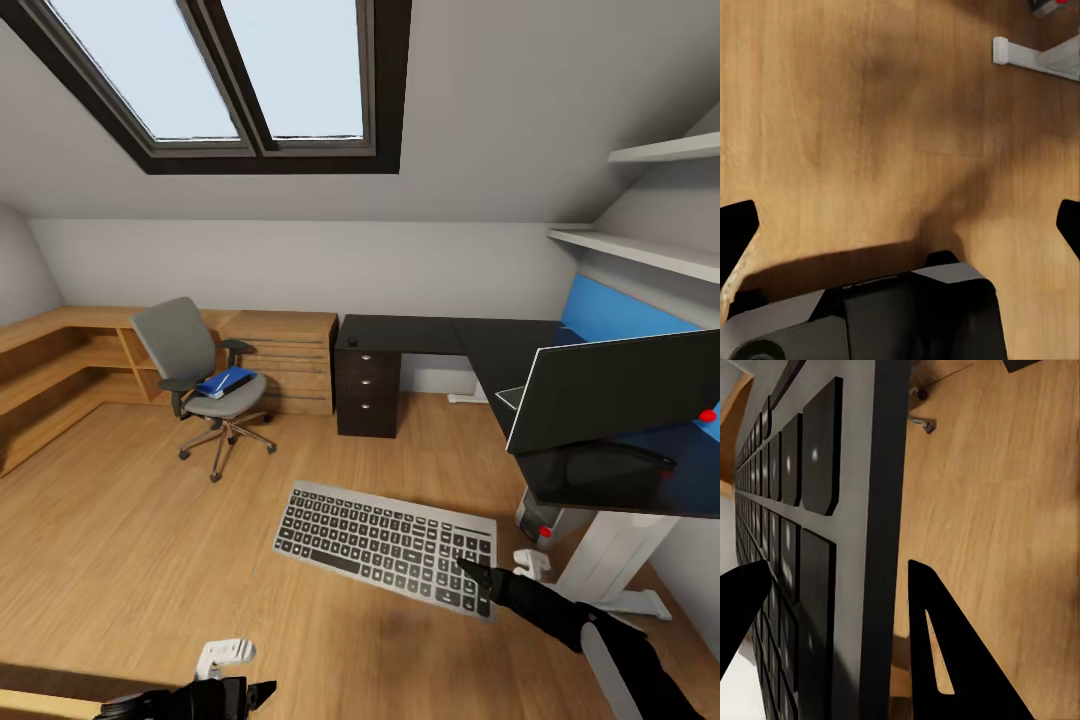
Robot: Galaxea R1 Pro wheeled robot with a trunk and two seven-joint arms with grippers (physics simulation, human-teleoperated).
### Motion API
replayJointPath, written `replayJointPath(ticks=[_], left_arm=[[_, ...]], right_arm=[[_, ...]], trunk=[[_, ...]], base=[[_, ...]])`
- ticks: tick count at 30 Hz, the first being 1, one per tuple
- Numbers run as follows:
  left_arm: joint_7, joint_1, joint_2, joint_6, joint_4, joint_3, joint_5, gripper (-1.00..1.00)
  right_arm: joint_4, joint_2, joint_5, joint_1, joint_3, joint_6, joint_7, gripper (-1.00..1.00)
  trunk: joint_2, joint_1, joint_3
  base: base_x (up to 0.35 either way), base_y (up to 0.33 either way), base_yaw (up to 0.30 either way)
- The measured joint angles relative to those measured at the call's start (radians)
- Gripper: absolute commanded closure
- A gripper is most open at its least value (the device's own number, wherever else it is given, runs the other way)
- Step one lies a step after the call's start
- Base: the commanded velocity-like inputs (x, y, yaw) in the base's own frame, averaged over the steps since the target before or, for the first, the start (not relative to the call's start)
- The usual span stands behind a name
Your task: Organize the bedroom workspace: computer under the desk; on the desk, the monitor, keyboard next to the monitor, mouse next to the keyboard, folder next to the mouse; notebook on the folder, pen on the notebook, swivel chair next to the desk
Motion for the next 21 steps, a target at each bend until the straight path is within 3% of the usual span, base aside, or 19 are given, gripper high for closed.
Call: replayJointPath(ticks=[3,4,7,12,17,18,21], left_arm=[[0.081,0.000,-0.020,-0.036,0.013,0.000,0.003,-1.00],[0.115,0.000,-0.040,-0.056,0.026,0.000,-0.001,-1.00],[0.177,0.000,-0.081,-0.105,0.059,0.001,-0.008,-1.00],[0.259,0.000,-0.123,-0.199,0.113,-0.002,-0.021,-1.00],[0.289,0.000,-0.171,-0.387,0.237,-0.002,-0.088,-1.00],[0.292,0.000,-0.182,-0.455,0.274,0.000,-0.117,-1.00],[0.296,0.000,-0.198,-0.544,0.350,0.001,-0.171,-1.00]], right_arm=[[0.001,0.012,0.000,0.000,0.000,-0.028,-0.038,1.00],[0.001,0.018,-0.001,0.000,0.000,-0.041,-0.052,1.00],[0.003,0.037,-0.001,0.000,0.000,-0.067,-0.071,1.00],[0.004,0.066,0.002,0.000,-0.001,-0.104,-0.116,1.00],[0.004,0.097,0.000,0.000,-0.002,-0.148,-0.204,1.00],[0.003,0.107,0.000,0.000,-0.001,-0.165,-0.221,1.00],[0.003,0.133,-0.001,0.000,-0.001,-0.195,-0.250,1.00]], trunk=[[0.000,0.000,0.000],[0.000,0.000,0.000],[0.000,0.000,0.000],[0.000,0.000,0.000],[0.000,0.000,0.000],[0.000,0.000,0.000],[0.000,0.000,0.000]], base=[[0.000,0.000,0.000],[0.000,0.000,0.000],[0.000,0.000,0.000],[0.000,0.000,0.000],[0.000,0.000,0.000],[0.000,0.000,0.000],[0.000,0.000,0.000]])
